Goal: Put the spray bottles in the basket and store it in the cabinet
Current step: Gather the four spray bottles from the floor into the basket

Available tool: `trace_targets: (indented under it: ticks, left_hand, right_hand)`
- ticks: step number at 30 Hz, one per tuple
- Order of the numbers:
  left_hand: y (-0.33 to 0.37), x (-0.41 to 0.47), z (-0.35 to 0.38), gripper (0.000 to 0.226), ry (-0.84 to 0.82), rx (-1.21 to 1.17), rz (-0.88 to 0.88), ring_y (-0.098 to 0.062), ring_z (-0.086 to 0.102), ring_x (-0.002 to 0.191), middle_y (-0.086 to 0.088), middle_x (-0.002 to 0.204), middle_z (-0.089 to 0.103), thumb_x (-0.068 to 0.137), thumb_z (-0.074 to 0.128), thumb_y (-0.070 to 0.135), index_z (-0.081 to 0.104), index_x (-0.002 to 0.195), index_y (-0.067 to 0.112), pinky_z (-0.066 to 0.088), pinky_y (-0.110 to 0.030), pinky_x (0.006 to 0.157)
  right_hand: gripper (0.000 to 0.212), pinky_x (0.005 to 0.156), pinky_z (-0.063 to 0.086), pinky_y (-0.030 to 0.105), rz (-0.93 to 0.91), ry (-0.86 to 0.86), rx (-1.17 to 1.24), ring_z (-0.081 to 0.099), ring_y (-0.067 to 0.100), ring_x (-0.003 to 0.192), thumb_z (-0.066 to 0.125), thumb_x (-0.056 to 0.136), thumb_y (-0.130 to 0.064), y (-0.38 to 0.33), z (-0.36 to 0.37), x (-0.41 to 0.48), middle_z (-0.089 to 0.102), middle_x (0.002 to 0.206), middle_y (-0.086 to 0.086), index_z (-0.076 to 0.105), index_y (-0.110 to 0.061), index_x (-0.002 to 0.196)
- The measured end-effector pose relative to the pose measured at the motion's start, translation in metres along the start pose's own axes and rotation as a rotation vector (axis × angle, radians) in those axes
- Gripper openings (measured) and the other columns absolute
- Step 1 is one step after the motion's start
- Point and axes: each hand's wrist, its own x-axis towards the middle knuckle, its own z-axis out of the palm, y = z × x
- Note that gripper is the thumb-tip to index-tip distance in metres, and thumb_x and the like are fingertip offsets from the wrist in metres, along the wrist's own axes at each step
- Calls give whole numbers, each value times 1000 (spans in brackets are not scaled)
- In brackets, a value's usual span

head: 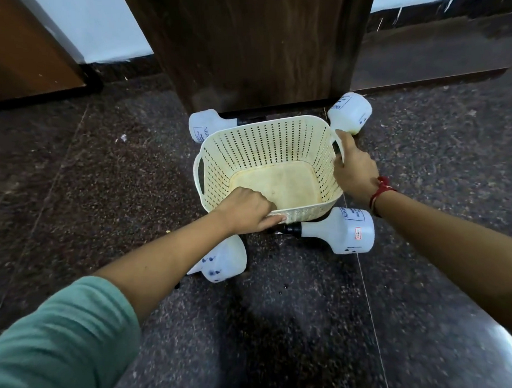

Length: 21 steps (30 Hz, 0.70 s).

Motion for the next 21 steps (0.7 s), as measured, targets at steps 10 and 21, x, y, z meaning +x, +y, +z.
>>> trace_targets:
  ticks: [10, 21]
  left_hand:
    - [-3, 2, 1, 52, -7, -67, -28, -22, 36, 49, 2, 49, 32, 94, 33, 56, 42, 63, 15, 27, -28, 52]
    - [-6, 9, -3, 54, -8, -212, -59, -20, 40, 49, 7, 48, 34, 84, 37, 69, 48, 64, 20, 28, -27, 51]
  right_hand:
    - [52, 68, 45, 37, -539, 143, -141, 51, 19, 72, 35, 88, -63, 35, -14, -81, 53, 83, 2, 53, -14, 88]
    - [53, 110, 20, 63, -606, -371, -1033, 41, 37, 123, 54, 84, -38, 18, 29, -93, 45, 130, 12, 45, -11, 130]
